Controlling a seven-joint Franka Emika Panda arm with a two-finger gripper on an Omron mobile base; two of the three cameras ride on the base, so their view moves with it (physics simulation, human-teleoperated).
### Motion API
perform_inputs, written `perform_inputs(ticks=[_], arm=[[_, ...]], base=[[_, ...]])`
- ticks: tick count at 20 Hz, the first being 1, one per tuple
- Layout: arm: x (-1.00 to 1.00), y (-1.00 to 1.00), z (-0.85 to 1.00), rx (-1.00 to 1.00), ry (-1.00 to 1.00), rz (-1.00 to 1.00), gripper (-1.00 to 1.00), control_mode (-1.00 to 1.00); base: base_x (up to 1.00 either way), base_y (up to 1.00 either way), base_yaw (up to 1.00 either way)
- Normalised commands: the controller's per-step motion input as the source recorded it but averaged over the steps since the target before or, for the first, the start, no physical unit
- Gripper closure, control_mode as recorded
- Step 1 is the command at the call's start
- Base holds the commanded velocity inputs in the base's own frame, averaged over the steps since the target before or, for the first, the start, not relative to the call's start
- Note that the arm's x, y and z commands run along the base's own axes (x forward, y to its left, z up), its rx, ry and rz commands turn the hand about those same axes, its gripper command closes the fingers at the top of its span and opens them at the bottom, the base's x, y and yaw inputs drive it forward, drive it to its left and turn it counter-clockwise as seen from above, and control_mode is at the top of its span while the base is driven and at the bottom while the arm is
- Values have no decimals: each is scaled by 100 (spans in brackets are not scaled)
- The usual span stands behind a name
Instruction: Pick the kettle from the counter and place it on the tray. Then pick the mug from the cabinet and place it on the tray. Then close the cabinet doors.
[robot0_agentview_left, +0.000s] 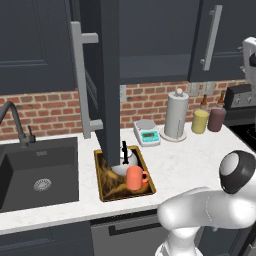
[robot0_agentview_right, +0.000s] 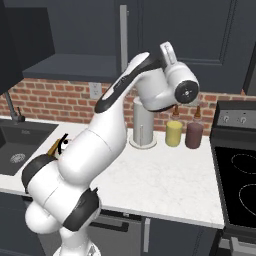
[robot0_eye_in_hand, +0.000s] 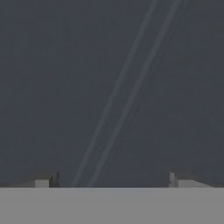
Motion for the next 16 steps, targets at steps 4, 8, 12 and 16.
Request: perform_inputs(ticks=[4, 8, 12, 16], arm=[[67, 37, -14, 3, 0, -7, -100, -100], [60, 25, -23, 7, 0, -2, -100, -100], [46, 17, -21, 9, 0, 0, -100, -100], [18, 19, -6, 6, -2, 0, -100, -100]], base=[[0, 0, 0], [0, 0, 0], [0, 0, 0], [0, 0, 0]])
